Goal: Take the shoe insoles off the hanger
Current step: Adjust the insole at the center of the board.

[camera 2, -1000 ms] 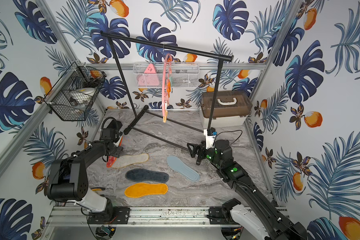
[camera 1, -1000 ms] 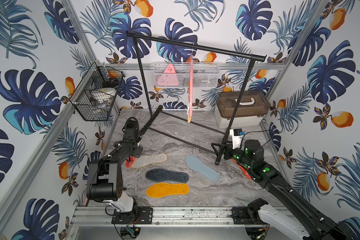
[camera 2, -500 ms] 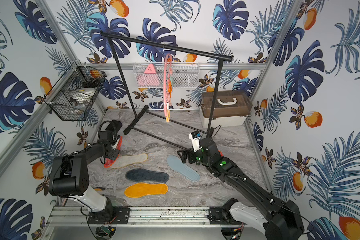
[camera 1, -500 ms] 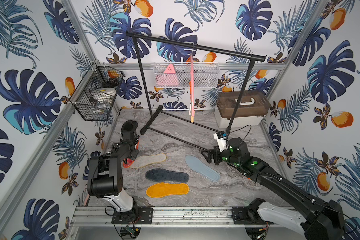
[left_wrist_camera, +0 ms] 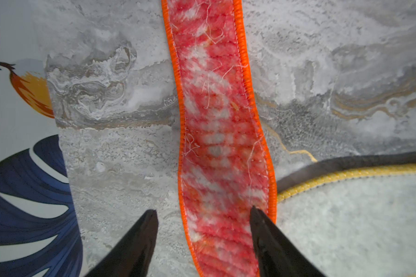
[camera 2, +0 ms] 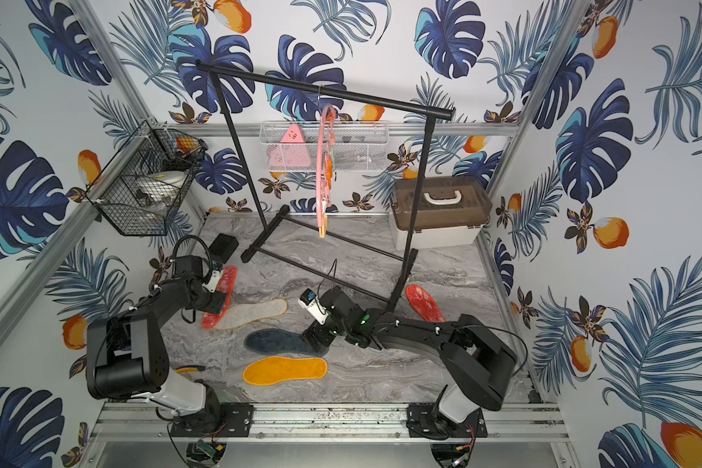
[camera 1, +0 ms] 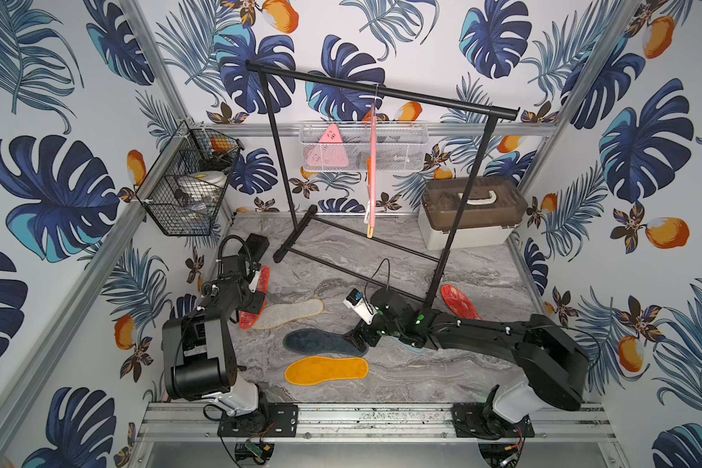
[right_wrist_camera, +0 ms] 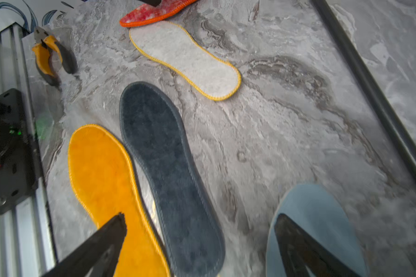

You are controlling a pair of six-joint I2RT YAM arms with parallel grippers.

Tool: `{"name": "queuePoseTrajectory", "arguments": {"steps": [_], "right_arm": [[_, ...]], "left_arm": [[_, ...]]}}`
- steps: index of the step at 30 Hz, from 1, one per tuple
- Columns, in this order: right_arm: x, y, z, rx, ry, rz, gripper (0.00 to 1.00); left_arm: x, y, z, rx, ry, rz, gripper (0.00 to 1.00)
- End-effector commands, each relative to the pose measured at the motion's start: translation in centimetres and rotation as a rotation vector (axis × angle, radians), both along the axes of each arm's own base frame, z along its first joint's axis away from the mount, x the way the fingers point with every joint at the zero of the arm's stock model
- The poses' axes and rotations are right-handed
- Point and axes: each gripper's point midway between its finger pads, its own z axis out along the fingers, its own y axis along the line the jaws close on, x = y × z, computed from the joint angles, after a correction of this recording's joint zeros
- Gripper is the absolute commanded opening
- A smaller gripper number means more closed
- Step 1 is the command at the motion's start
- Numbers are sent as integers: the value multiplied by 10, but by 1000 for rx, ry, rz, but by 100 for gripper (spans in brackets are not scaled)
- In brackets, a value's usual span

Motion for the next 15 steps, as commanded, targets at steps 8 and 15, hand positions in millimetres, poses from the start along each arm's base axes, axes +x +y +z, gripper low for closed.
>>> {"name": "queuePoseTrajectory", "arguments": {"steps": [8, 15], "right_arm": [[55, 60, -21, 296, 227, -369, 75], [75, 85, -49, 357, 377, -478, 56]], "left_arm": [[-4, -12, 6, -140, -20, 74, 67], [-4, -12, 3, -153, -24, 89, 66]]}}
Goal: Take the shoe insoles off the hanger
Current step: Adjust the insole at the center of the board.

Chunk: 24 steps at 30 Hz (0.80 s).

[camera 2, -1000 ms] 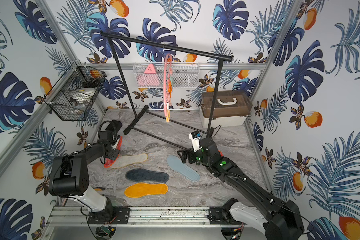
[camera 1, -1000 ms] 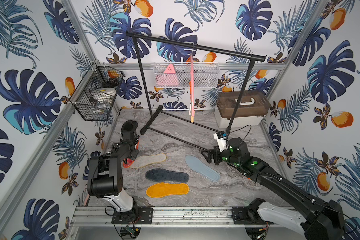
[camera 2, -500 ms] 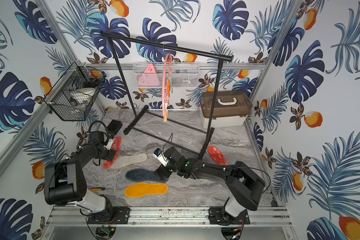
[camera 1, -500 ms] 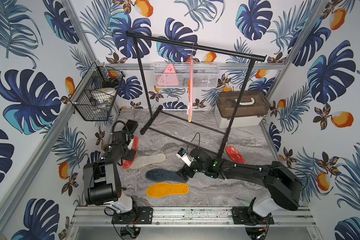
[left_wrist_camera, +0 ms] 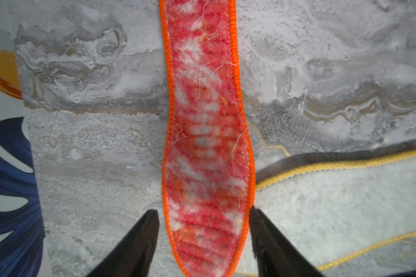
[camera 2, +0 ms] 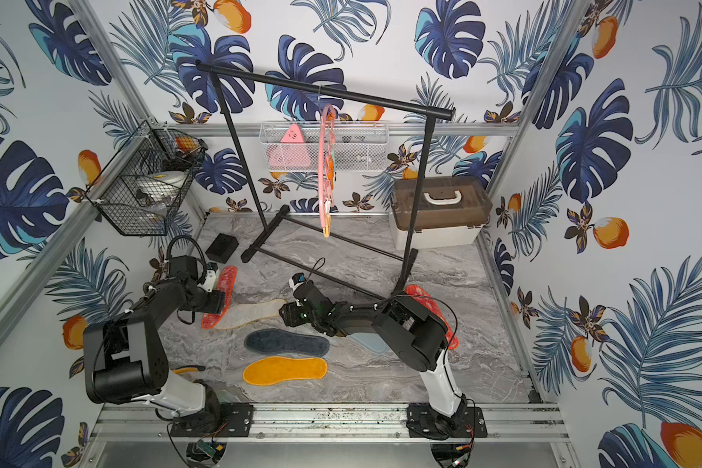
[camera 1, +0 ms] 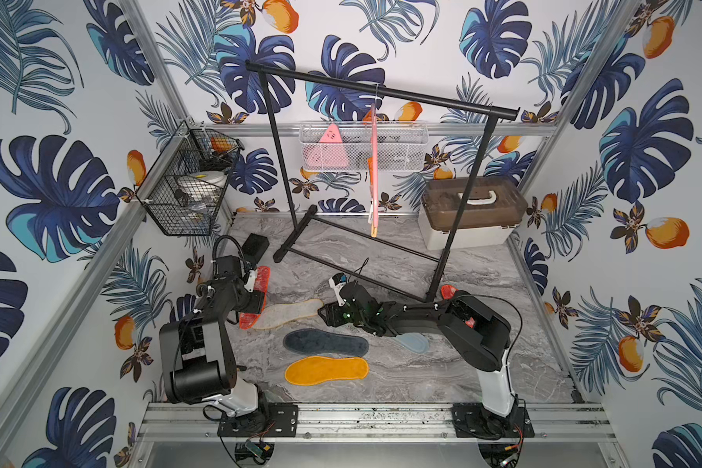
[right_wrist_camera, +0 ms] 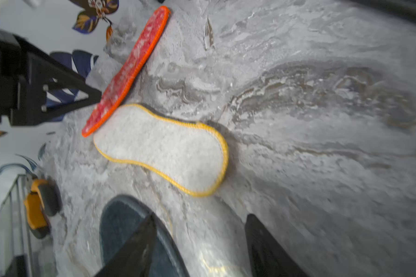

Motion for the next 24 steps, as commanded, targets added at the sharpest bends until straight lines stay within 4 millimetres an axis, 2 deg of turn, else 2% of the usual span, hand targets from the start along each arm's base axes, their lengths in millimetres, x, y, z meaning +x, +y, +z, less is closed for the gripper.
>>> {"name": "queuePoseTrajectory", "arguments": {"steps": [1, 5, 11, 15, 18, 19, 21, 24], "right_arm": [[9, 12, -6, 73, 83, -75, 54], [17, 11, -26, 35, 111, -126, 53], [23, 14, -42, -19, 121, -131, 51], [19, 18, -51, -3, 159, -117, 37], [16, 19, -55, 3, 181, -112, 31], [16, 19, -56, 5, 182, -111, 25], [15, 20, -52, 21, 178, -102, 11], [17, 21, -38, 41, 158, -96, 3]], "left_arm": [[0, -2, -1, -30, -5, 23, 66], [1, -3, -4, -42, -3, 31, 66], [1, -3, -7, -48, 1, 31, 66], [0, -4, -9, -62, 8, 33, 65], [0, -8, -11, -84, 16, 24, 65], [0, -9, -12, -93, 21, 23, 65], [0, -7, -13, -89, 27, 30, 65], [-1, -4, -14, -70, 30, 32, 65]]}}
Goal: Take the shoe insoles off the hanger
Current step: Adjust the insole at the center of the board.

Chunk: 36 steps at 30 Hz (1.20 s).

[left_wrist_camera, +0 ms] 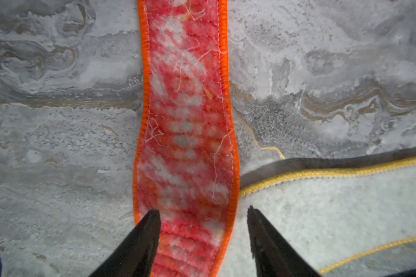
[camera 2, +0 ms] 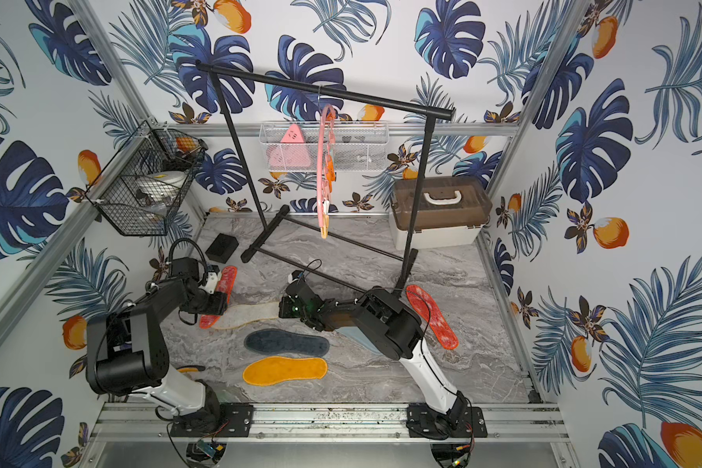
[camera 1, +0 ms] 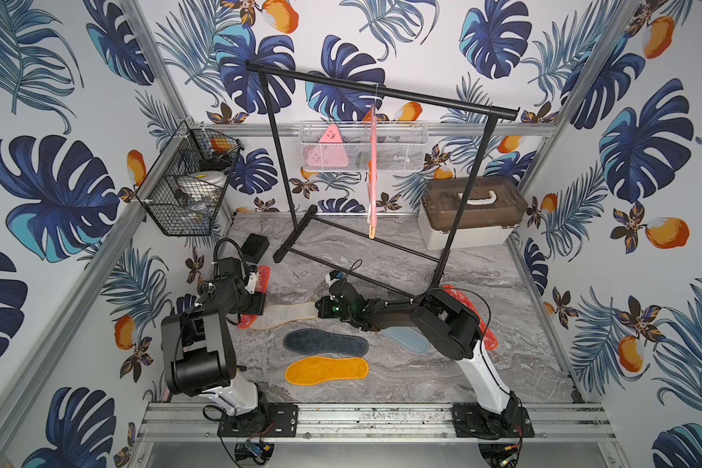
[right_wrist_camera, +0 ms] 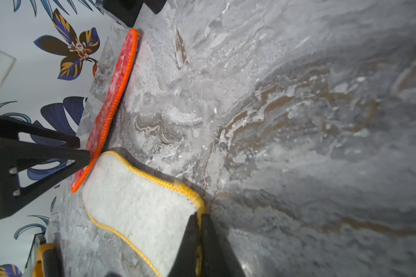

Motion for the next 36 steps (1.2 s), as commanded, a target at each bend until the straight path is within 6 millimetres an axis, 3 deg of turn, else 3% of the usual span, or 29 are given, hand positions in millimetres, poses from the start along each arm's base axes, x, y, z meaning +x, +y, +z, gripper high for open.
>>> {"name": "queuePoseTrajectory", "arguments": {"steps": [1, 10, 12, 24, 28, 34, 36], "right_arm": [[-8, -9, -2, -39, 34, 16, 2], [5, -40, 78, 62, -18, -10, 0], [7, -47, 87, 65, -31, -11, 0], [14, -82, 86, -51, -77, -80, 0], [12, -85, 89, -71, -94, -82, 0], [6, -79, 89, -64, -92, -69, 0], [5, -77, 89, -59, -90, -69, 0]], "left_arm": [[0, 3, 1, 7, -3, 16, 65], [-6, 21, -5, 119, 21, 30, 64], [-8, 25, -9, 139, 31, 36, 63], [-16, 34, -18, 209, 60, 27, 63], [-9, 25, 2, 146, 23, 23, 63], [23, -31, 70, -179, -139, -27, 64], [39, -48, 80, -245, -168, -48, 66]]}}
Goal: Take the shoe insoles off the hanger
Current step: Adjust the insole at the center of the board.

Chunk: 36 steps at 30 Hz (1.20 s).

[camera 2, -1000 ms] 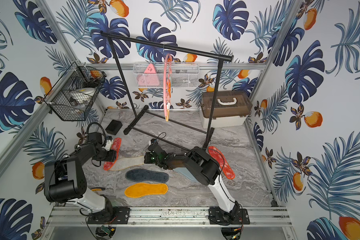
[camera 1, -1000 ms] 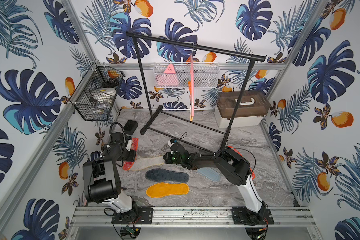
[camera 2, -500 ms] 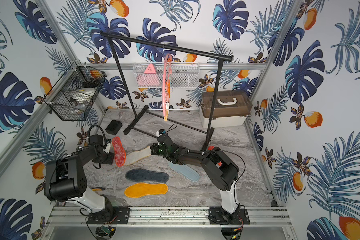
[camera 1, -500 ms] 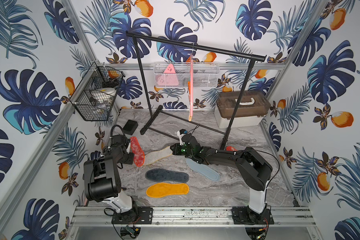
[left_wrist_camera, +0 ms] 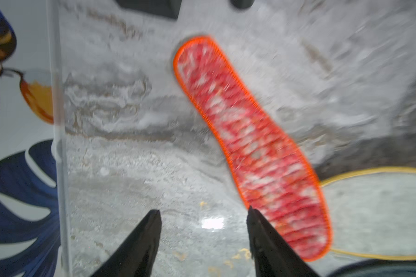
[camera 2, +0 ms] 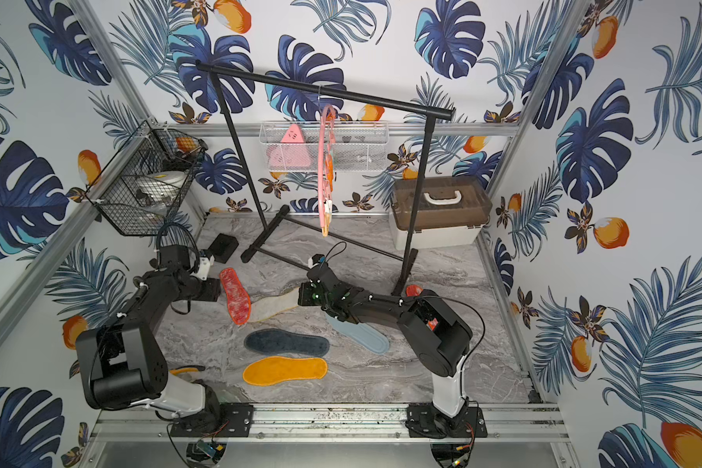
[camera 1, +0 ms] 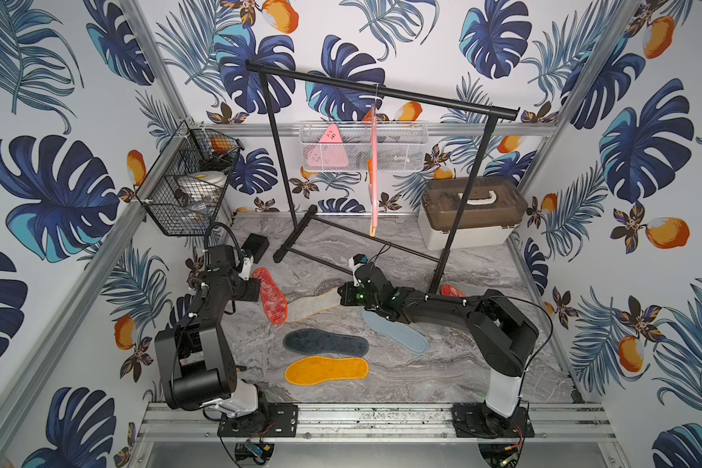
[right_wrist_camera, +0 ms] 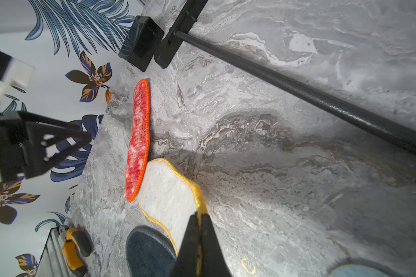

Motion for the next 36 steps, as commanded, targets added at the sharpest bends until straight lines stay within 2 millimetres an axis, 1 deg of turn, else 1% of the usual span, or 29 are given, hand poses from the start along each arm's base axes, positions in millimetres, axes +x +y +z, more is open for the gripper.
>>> {"name": "queuePoseTrajectory", "arguments": {"steps": [1, 2, 5, 7, 9, 13, 17, 20, 24, 27, 29, 33, 36], "right_arm": [[-1, 1, -1, -4, -9, -4, 0], [-1, 1, 0, 0, -10, -7, 0], [-2, 0, 2, 6, -12, -14, 0], [-2, 0, 5, 10, -18, -17, 0], [-3, 0, 7, 11, -23, -16, 0], [-3, -2, 10, 6, -34, -18, 0], [0, -6, 14, -6, -59, -31, 0], [3, -8, 18, -5, -77, -49, 0], [8, -12, 21, -14, -97, -78, 0], [12, -18, 22, -27, -109, -106, 0], [16, -21, 21, -34, -116, -135, 0], [21, -24, 13, -36, -106, -178, 0], [23, -18, 6, -11, -87, -179, 0]], "left_arm": [[13, -47, 6, -206, 4, -50, 66], [24, -52, 2, -185, 13, -58, 66], [44, -59, -15, -97, 42, -53, 69], [54, -60, -22, -87, 25, -40, 70], [57, -58, -32, -45, 29, -31, 70], [50, -58, -57, 60, 104, -78, 69], [38, -45, -79, 149, 163, -94, 68], [27, -34, -91, 223, 202, -95, 66], [14, -26, -97, 262, 230, -101, 64], [8, -21, -94, 247, 230, -73, 63], [5, -18, -90, 203, 226, -48, 62], [-1, -22, -83, 138, 228, -33, 62], [-1, -27, -73, 91, 205, -32, 66]]}}
